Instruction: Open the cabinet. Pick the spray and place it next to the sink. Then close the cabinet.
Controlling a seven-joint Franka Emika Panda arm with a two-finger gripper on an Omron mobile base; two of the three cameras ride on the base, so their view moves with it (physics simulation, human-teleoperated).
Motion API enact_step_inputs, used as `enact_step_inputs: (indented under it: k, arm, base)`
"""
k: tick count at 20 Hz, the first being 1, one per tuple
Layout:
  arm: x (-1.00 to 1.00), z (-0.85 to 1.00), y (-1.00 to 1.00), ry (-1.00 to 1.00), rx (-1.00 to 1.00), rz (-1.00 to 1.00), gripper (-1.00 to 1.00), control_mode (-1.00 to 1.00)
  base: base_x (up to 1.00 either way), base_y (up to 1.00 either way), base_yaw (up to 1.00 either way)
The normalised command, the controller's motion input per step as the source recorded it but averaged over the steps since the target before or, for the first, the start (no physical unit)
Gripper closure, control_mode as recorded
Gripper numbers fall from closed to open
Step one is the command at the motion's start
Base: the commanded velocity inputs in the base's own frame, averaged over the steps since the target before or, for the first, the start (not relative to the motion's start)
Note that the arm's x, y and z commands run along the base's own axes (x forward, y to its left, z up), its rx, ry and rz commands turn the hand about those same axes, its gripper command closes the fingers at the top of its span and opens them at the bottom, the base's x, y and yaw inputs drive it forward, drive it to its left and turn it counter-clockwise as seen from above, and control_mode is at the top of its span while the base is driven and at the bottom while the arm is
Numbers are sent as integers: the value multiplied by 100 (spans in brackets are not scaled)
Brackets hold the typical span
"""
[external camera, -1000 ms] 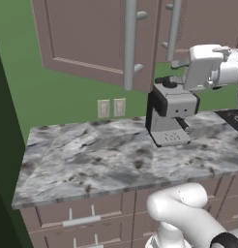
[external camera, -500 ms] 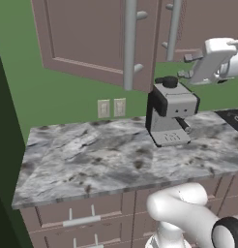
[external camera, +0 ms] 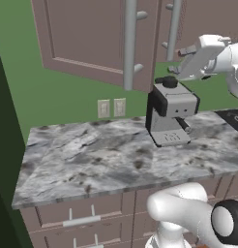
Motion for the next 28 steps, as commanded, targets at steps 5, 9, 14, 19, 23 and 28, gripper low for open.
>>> enact_step_inputs:
  k: [5,9,14,19,23,28]
  arm:
    - [23,-4,17,0,0,11,-100,-100]
    - [27,0,8,1,0,4,-100,-100]
    - [25,-2,12,4,0,0,-100,-100]
    - [10,-9,36,0,0,0,-100,-100]
    - [-1,-7,43,0,0,0,-100,-100]
    - [-42,0,46,-1,-1,7,-100,-100]
  base:
    - [0,0,0]
    - [0,0,0]
    - [0,0,0]
    - [0,0,0]
    - [0,0,0]
    - [0,0,0]
